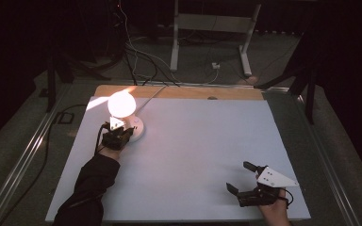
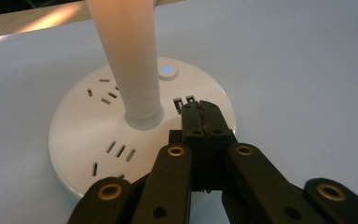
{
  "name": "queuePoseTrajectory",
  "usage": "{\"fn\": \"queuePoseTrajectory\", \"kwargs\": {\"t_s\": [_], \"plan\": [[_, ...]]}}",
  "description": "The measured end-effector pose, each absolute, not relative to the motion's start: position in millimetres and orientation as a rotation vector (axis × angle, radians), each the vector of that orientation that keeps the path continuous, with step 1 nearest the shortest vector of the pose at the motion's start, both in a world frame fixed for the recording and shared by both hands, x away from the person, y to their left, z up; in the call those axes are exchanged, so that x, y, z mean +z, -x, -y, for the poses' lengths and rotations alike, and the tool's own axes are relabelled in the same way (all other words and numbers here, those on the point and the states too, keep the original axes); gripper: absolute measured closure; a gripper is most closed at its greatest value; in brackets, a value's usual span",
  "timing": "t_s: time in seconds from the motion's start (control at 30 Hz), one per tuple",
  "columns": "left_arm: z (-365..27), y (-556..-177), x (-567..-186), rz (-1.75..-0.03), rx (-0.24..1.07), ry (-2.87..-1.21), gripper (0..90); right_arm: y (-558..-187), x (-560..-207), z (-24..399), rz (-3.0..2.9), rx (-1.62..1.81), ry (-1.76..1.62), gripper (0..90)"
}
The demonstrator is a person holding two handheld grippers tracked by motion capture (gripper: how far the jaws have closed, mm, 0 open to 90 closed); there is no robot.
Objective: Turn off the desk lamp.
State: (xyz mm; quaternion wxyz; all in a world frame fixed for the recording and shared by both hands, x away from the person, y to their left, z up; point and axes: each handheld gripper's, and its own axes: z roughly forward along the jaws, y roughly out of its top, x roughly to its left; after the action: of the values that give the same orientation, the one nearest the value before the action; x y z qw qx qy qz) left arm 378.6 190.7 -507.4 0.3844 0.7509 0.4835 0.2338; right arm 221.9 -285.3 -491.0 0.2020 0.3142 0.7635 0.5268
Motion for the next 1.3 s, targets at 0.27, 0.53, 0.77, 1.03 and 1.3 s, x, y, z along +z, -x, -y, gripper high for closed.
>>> {"fn": "queuePoseTrajectory", "kwargs": {"t_s": [0.27,0.53,0.77,1.03,1.3], "plan": [[-190,-379,-509,-1.219,0.558,-1.918,90.0,-222,-491,285,-2.134,1.471,-0.878,0.0],[-192,-380,-510,-1.229,0.597,-1.922,90.0,-222,-491,285,-2.135,1.471,-0.877,0.0],[-197,-377,-496,-1.226,0.596,-1.87,90.0,-222,-491,285,-2.132,1.471,-0.878,0.0],[-196,-375,-488,-1.202,0.603,-1.854,90.0,-222,-491,284,-2.136,1.47,-0.875,0.0],[-196,-376,-496,-1.209,0.604,-1.879,90.0,-222,-491,284,-2.137,1.469,-0.874,0.0]]}}
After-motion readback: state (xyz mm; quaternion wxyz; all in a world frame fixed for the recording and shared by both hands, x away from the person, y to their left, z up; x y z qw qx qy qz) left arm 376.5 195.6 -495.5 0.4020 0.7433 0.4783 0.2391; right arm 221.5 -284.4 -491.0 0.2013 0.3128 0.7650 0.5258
